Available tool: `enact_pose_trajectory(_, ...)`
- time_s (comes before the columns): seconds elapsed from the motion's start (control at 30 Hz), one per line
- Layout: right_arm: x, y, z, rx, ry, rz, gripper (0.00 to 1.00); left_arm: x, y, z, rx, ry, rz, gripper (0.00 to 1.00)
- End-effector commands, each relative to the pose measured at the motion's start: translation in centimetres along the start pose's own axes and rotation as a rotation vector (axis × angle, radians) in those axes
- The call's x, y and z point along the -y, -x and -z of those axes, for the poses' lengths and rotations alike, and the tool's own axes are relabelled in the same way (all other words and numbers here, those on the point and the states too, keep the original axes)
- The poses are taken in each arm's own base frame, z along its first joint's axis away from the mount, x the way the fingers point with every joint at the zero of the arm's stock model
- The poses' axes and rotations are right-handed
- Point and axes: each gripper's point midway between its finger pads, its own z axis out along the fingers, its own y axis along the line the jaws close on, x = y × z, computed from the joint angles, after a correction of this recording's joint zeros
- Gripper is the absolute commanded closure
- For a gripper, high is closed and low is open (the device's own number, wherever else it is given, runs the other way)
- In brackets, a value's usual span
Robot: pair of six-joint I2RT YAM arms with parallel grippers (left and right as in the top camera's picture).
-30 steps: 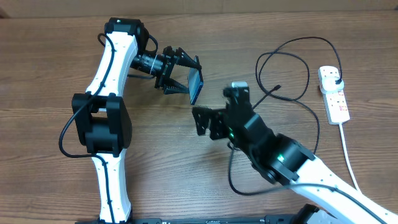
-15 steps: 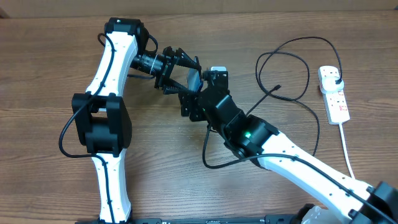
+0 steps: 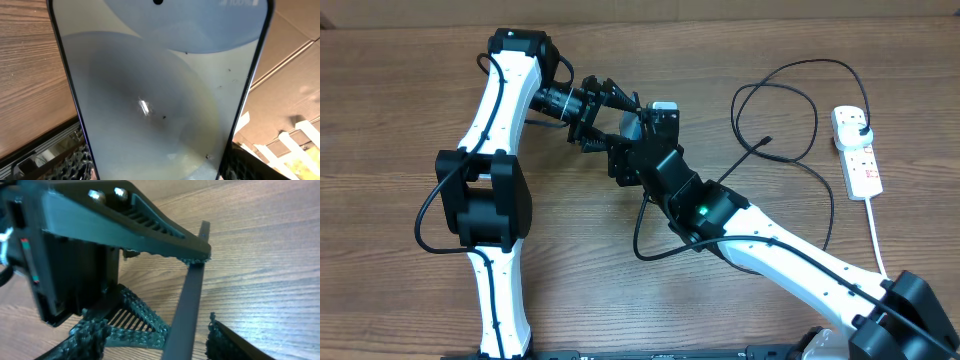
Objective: Plug charger to phone and switch on socket
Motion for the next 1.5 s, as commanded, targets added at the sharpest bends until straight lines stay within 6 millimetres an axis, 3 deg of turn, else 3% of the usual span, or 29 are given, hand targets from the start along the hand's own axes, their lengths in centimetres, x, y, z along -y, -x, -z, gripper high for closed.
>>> enact_pose_trajectory(0.0,-1.2,1.5,0.3,0.048,0.029,-0.011,0.41,1.2,-0.4,0.2,-0.001,-0.028,-0.025,0.29)
enact_pose_trajectory(0.23,-2.3,2.9,0.3,0.103,0.072,-0.033,0.50,1.2,-0.4,0.2,-0.001,-0.028,-0.025,0.29)
enact_pose_trajectory(0.5,-1.7,1.7,-0.9,0.080,0.046,-0.023,0.57,1.2,-0.4,0.2,-0.001,-0.028,-0.025,0.28)
enact_pose_trajectory(1.13,-3.3,0.7,-0.8,0.015,0.133,-0.018,0.93,1.2,-0.4,0.2,-0.001,-0.028,-0.024,0.28)
enact_pose_trajectory(1.47,-3.2,0.5,-0.8,0.010,0.129,-0.016,0.96,1.2,-0.4,0.2,0.000,-0.027,-0.024,0.24)
